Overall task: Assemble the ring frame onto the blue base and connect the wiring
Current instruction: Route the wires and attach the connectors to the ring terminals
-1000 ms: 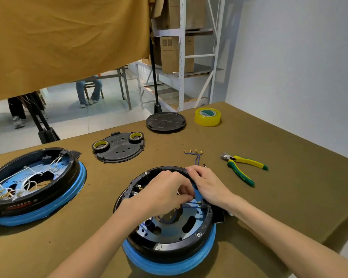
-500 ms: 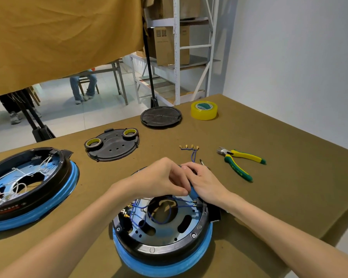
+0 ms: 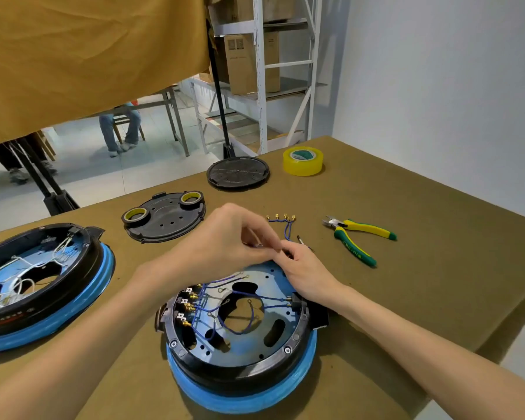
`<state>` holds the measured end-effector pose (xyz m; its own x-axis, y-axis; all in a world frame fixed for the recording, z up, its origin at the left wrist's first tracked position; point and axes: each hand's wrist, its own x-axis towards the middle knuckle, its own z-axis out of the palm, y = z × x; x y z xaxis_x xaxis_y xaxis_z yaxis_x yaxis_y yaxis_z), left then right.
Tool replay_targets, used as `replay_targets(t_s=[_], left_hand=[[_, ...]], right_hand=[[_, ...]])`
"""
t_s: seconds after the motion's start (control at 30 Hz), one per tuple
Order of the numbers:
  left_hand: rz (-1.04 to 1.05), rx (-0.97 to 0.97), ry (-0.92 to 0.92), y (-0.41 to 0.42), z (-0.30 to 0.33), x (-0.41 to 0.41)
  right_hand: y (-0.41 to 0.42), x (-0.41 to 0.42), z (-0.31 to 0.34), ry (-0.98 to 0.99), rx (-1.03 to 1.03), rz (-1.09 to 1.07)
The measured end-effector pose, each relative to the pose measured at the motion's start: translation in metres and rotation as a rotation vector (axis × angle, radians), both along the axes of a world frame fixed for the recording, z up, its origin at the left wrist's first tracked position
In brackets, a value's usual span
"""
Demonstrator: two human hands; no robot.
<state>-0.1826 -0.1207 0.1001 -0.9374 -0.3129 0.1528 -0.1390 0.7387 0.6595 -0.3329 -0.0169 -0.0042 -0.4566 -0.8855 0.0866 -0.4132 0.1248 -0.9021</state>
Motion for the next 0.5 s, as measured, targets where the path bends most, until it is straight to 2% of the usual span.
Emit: replay_targets(t_s=[0.13,0.2,0.5], left_hand=[[-0.009,-0.134,-0.222,0.012,-0.031,-0.001],[0.011,-0.2,-0.27,0.015,-0.044,-0.004],[-0.054,-0.109,-0.23,0.01,-0.056,-0.009]], right_hand=[[0.001,0.002,0.001,-0.018,-0.008,-0.022],[0.001,0.002,0.0,-0.039,-0.004,-0.038],[0.001,0.002,0.002,-0.043,-0.004,-0.049]])
